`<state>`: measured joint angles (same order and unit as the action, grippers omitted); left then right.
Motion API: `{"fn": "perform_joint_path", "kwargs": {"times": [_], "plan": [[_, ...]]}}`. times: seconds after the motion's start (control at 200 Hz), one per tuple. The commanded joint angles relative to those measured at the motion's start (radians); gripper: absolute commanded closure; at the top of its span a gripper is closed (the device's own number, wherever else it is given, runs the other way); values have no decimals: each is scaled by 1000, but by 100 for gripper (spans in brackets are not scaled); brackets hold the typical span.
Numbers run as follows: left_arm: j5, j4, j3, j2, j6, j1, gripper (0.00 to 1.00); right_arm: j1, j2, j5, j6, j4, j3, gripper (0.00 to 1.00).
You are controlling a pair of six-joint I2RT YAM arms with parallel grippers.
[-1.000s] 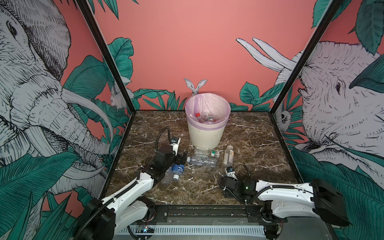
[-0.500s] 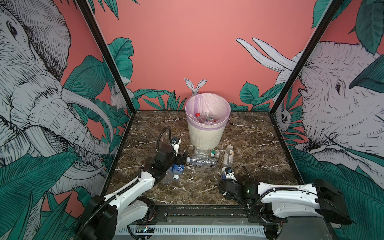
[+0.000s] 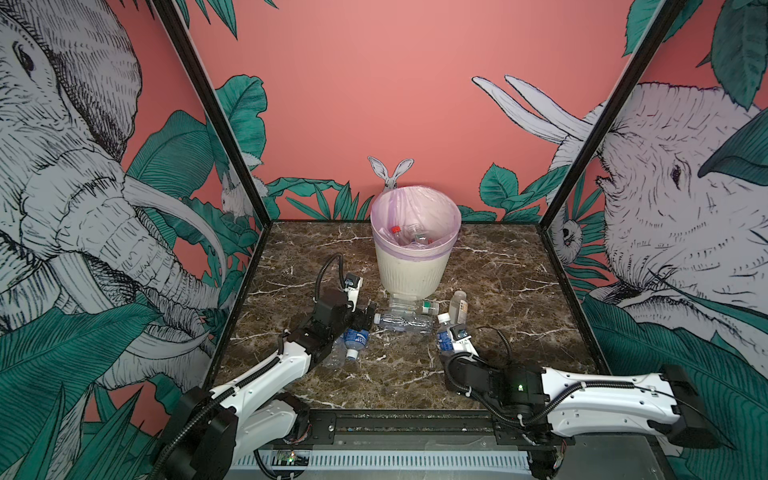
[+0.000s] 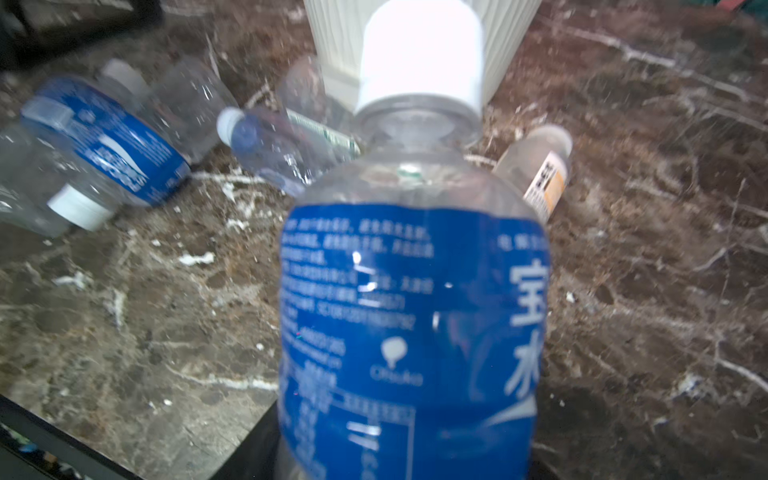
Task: Throw the plastic bottles in the bin
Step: 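Lift the blue-label water bottle with the right gripper over the bin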
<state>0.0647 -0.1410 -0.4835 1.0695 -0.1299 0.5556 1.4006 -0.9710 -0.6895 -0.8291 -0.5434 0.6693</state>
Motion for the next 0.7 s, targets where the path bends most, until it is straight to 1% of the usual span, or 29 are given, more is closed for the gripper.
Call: {"fn": "perform_joint_path", "kwargs": {"times": [0.0,0.13,0.215,0.345,0.425,0.46,0.515,0.59,0.63,0.665,0.695], "plan": [[2,-16,5,1,9,0,4,6,26,-132,147,1,103,38],[0,-19,6,4,10,-1,4,-9,6,-175,333,-3,255,37],[-4,-20,1,12,10,0,4,-58,-18,-171,453,16,374,37],[0,-19,-1,12,15,0,4,-189,-94,-70,630,75,582,38],[3,-16,-2,9,16,0,4,-293,-174,43,704,110,741,38],[2,-15,-1,5,18,0,4,-344,-226,101,725,116,818,38],[5,-13,0,-1,17,-1,4,-409,-317,153,770,124,942,38],[5,-10,1,-8,18,0,4,-501,-466,250,797,113,1137,37],[5,-9,1,-8,19,-1,4,-547,-557,295,799,93,1253,32],[6,-9,1,-8,19,0,4,-586,-656,351,790,42,1378,24],[6,-8,0,-8,20,-1,4,-612,-743,367,783,-11,1504,17]]}}
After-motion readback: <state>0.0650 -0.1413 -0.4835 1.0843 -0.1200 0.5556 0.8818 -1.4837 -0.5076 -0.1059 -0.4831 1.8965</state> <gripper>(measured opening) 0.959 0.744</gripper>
